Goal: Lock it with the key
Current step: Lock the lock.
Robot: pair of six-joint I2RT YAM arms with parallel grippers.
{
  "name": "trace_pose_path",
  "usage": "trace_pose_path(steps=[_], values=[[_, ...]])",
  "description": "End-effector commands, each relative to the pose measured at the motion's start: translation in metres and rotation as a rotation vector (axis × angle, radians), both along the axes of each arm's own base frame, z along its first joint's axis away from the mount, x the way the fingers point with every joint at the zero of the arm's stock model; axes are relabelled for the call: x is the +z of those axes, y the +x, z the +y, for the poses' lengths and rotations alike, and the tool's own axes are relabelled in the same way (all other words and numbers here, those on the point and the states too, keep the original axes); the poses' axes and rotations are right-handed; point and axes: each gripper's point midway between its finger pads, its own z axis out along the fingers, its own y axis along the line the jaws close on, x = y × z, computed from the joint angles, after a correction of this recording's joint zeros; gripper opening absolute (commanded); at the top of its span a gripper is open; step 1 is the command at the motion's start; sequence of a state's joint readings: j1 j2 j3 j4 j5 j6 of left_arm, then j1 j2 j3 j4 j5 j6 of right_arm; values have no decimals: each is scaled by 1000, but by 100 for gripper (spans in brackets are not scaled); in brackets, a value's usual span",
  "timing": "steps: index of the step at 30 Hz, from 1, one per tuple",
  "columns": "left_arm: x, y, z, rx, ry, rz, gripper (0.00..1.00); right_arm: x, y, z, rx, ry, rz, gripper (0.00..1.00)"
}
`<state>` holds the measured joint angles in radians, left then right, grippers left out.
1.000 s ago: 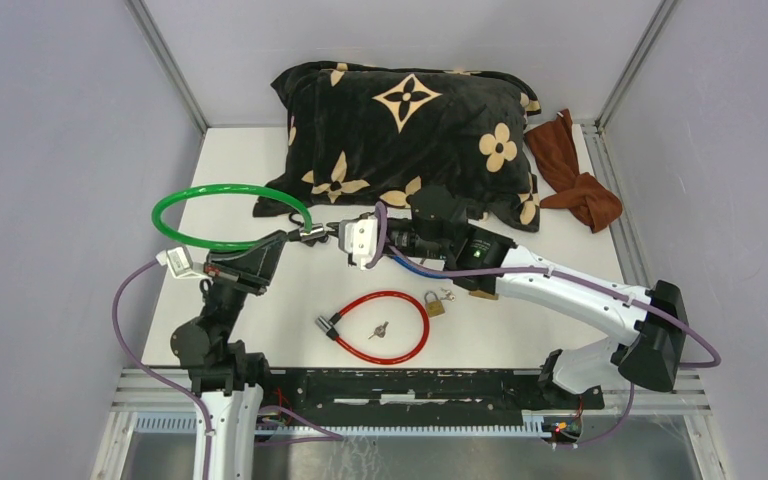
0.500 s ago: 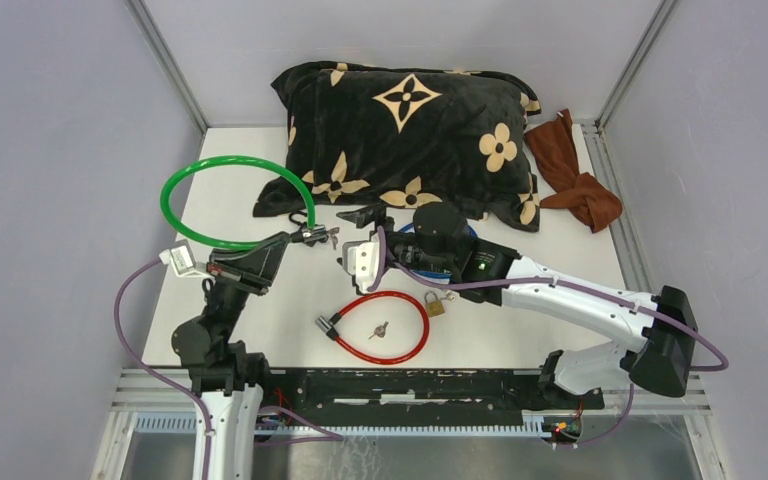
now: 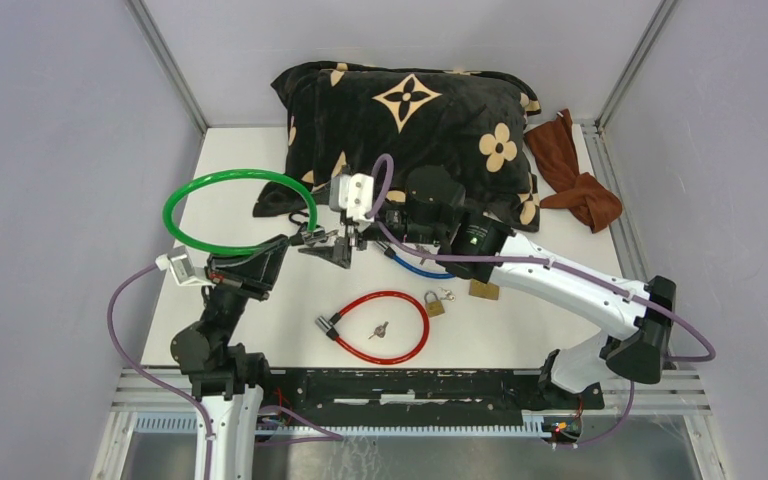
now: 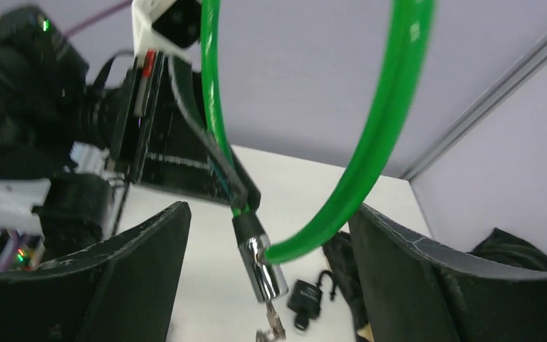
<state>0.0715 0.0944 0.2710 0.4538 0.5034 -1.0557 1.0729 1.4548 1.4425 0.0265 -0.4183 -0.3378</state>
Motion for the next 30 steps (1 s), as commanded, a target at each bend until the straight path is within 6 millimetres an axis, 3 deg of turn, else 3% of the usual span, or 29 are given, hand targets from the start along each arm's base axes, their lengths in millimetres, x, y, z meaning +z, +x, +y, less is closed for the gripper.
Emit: trace_pose_path(steps=[1,6,12,14,16,17,18,20,21,27,30], values=[[14,-11,1,33,49,-108,2,34,7,15,-31,119,178,75],[2,-5,2,45,56,-69,2,63,18,10,-101,221,195,2],[-33,12,10,116,111,30,2,137,11,-25,-131,401,143,0],[-38,13,9,113,123,43,2,145,5,-30,-111,418,130,0],[-38,13,9,113,122,44,2,138,3,-29,-100,392,120,0],[-36,12,9,115,120,39,2,129,2,-25,-89,356,111,1],[-34,12,10,117,118,31,2,119,-1,-22,-68,312,99,18],[-29,10,10,119,115,17,2,91,-3,-18,-34,187,68,80],[-27,8,9,117,116,10,2,78,-1,-20,-36,131,62,98],[-21,5,8,103,100,-10,2,-23,16,-52,28,-86,95,98],[-22,5,8,101,97,-7,2,-57,19,-53,50,-142,134,88]])
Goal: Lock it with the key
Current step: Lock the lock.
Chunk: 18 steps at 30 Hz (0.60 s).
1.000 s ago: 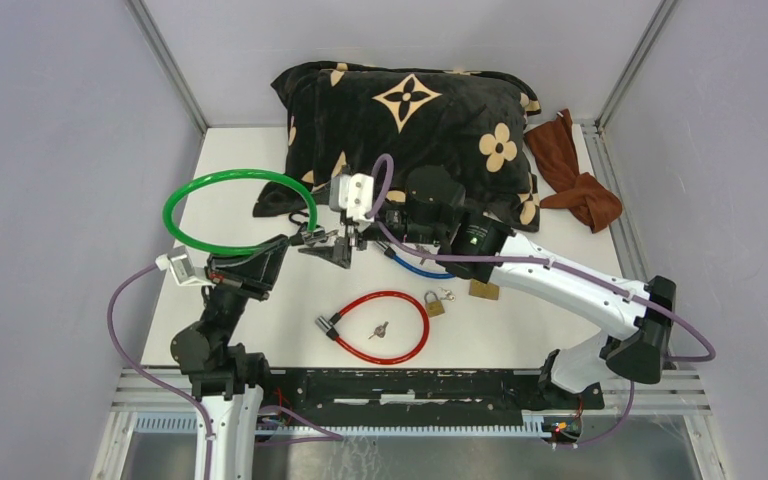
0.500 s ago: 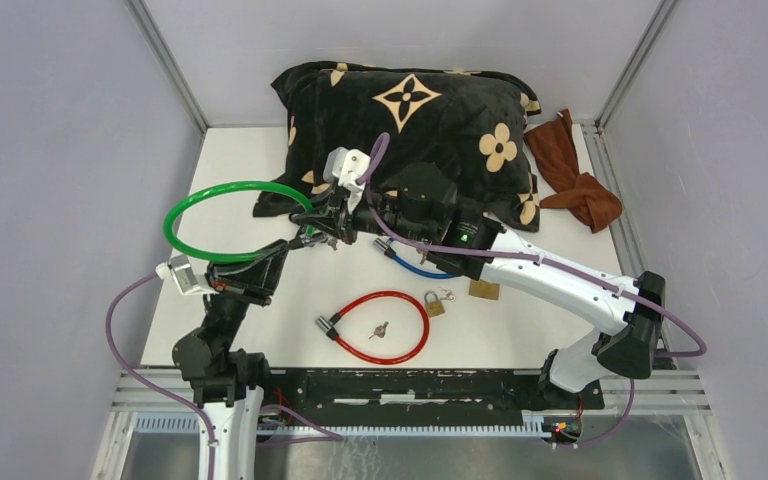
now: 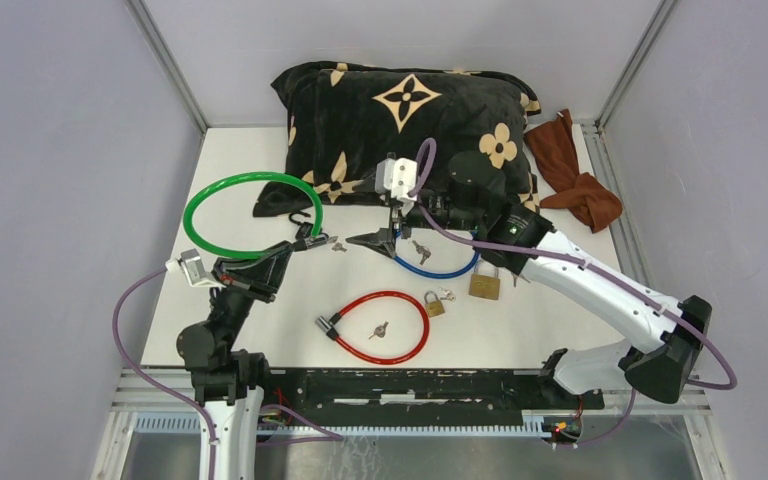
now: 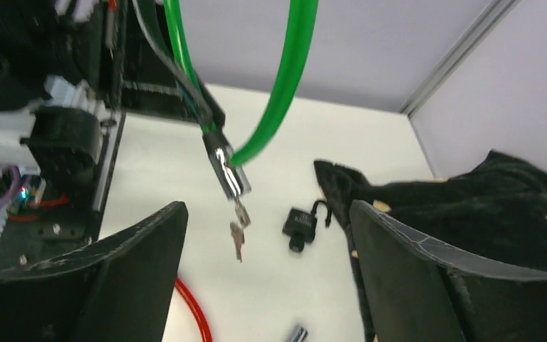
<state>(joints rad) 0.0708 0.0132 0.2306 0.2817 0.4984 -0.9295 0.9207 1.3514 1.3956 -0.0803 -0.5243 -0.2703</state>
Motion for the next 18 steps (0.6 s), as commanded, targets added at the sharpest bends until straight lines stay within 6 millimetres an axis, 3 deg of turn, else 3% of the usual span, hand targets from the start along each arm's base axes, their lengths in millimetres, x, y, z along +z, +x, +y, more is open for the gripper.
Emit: trace_pose_path(steps=[1,3,9,18], values=[[18,-5,4,33,13,-85,2,-61,0,2,82,-113,51,82],[19,-5,4,32,10,-84,2,-71,8,9,66,-125,64,68],[20,-5,4,33,8,-84,2,-86,19,31,96,-146,92,54],[18,-3,6,39,6,-77,2,-91,15,47,140,-152,95,61]])
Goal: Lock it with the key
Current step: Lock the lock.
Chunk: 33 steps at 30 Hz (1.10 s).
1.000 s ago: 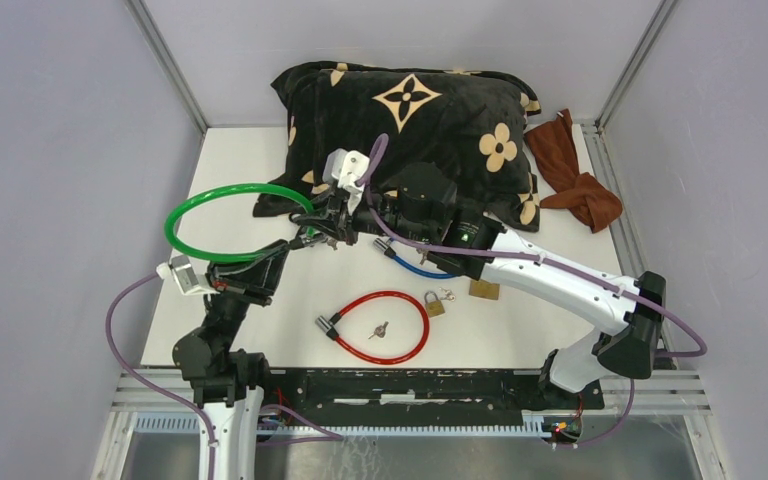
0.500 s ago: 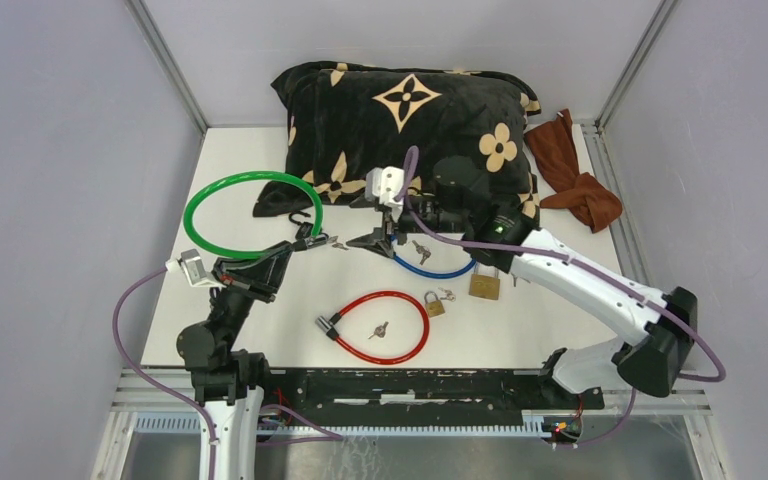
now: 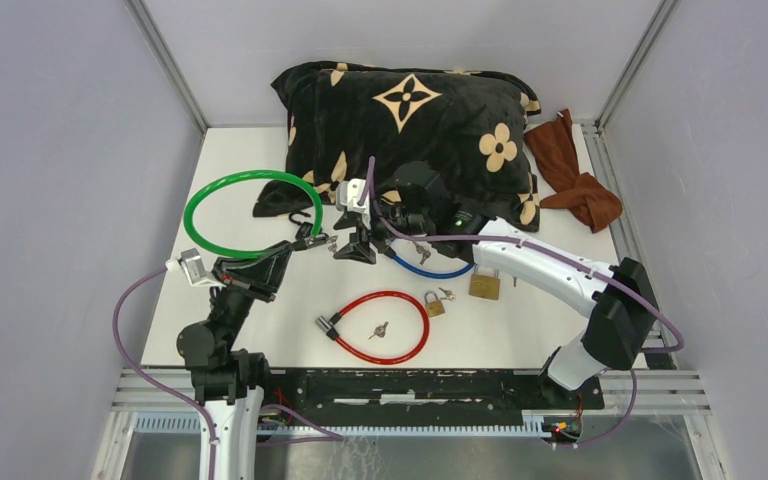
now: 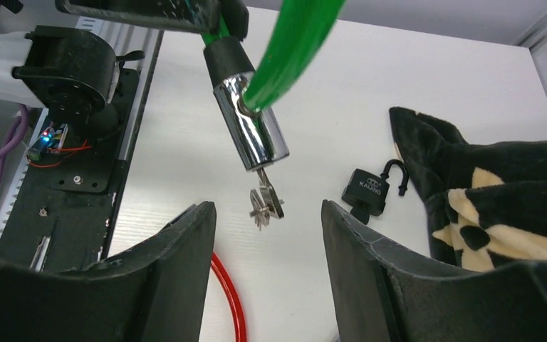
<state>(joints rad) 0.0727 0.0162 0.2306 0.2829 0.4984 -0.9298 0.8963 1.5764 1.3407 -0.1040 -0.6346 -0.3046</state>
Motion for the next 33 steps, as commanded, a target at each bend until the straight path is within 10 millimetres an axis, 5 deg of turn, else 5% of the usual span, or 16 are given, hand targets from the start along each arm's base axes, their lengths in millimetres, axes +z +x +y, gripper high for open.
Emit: trace_pose_path(steps=[1,4,11,18,22,27,28,30,33], values=[[18,-4,5,36,7,-78,2,36,-5,15,55,83,-64,61],[17,-3,5,37,6,-74,2,36,-5,18,64,80,-59,58],[18,-3,6,39,5,-76,2,30,-3,23,77,57,-47,28],[18,-3,5,36,2,-76,2,19,0,18,62,7,-59,35],[19,-3,5,36,1,-78,2,27,-1,17,61,26,-64,20],[18,-3,5,35,1,-75,2,36,-3,18,66,48,-69,23],[19,-3,5,34,1,-78,2,36,-3,18,66,44,-64,20],[19,-3,5,35,2,-78,2,33,-2,18,67,32,-59,0],[20,-4,5,34,3,-81,2,29,3,12,22,14,-79,0]])
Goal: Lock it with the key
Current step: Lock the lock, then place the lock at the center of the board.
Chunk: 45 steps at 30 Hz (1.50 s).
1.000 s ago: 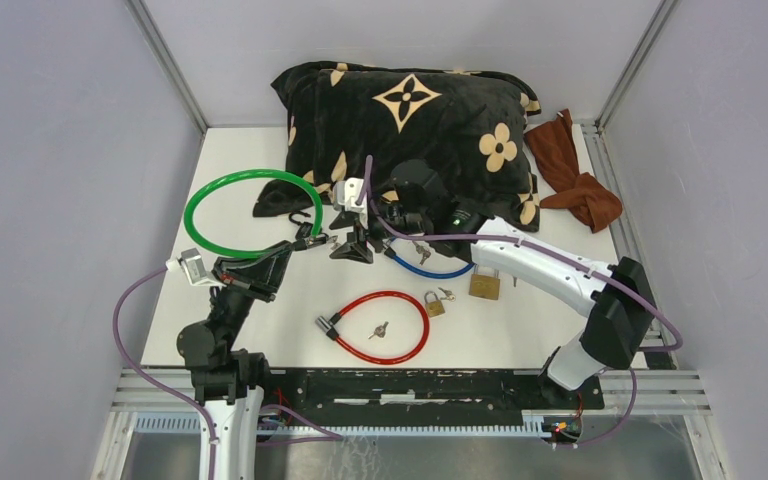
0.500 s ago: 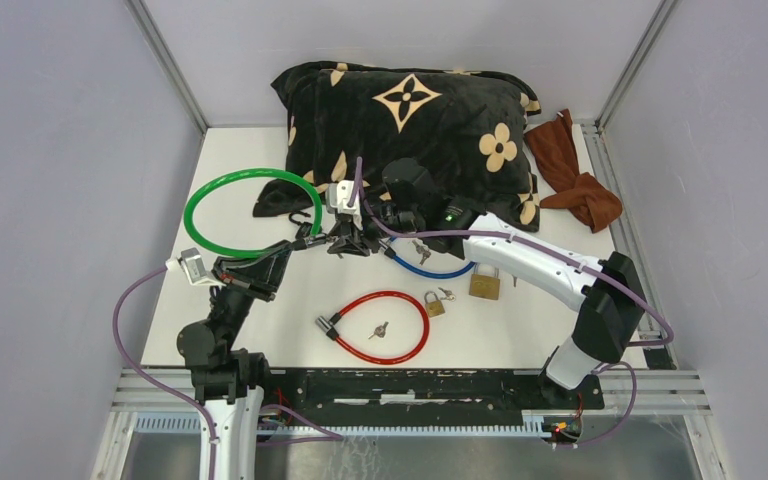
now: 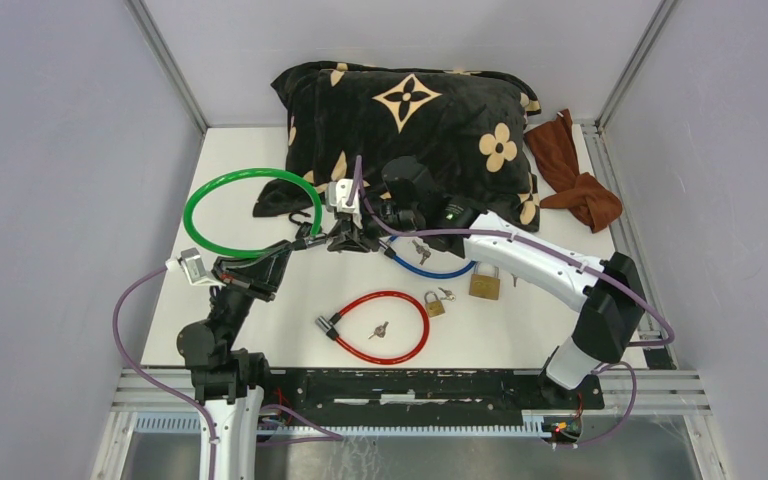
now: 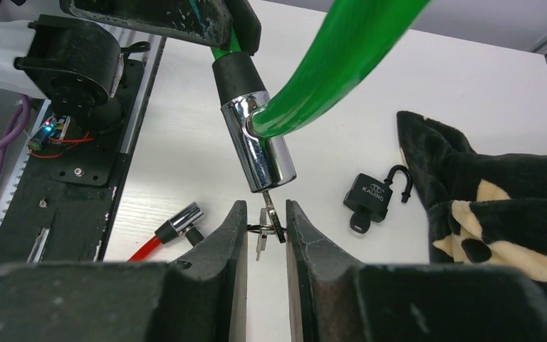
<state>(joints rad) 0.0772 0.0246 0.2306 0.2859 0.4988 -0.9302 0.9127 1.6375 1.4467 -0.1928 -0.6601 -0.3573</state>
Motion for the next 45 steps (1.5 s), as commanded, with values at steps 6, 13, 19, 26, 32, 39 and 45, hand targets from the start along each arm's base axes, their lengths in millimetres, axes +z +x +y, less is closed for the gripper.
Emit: trace_pose_path(steps=[6,13,19,26,32,39,45], values=[[30,-8,6,52,17,-120,2,-14,52,-65,-287,-8,-93,0],[36,-6,11,146,194,-211,2,-45,55,-105,-373,-21,-23,0],[-21,30,45,349,1190,-281,2,-63,52,-115,-406,-50,12,0],[-131,66,134,283,1985,60,2,-66,50,-117,-430,-9,19,0],[-163,87,163,302,2133,178,2,-74,47,-103,-410,32,108,0],[-198,73,176,287,2334,149,2,-84,49,-69,-398,61,183,0],[-260,9,154,-261,2496,12,65,-83,41,-16,-325,45,182,0]])
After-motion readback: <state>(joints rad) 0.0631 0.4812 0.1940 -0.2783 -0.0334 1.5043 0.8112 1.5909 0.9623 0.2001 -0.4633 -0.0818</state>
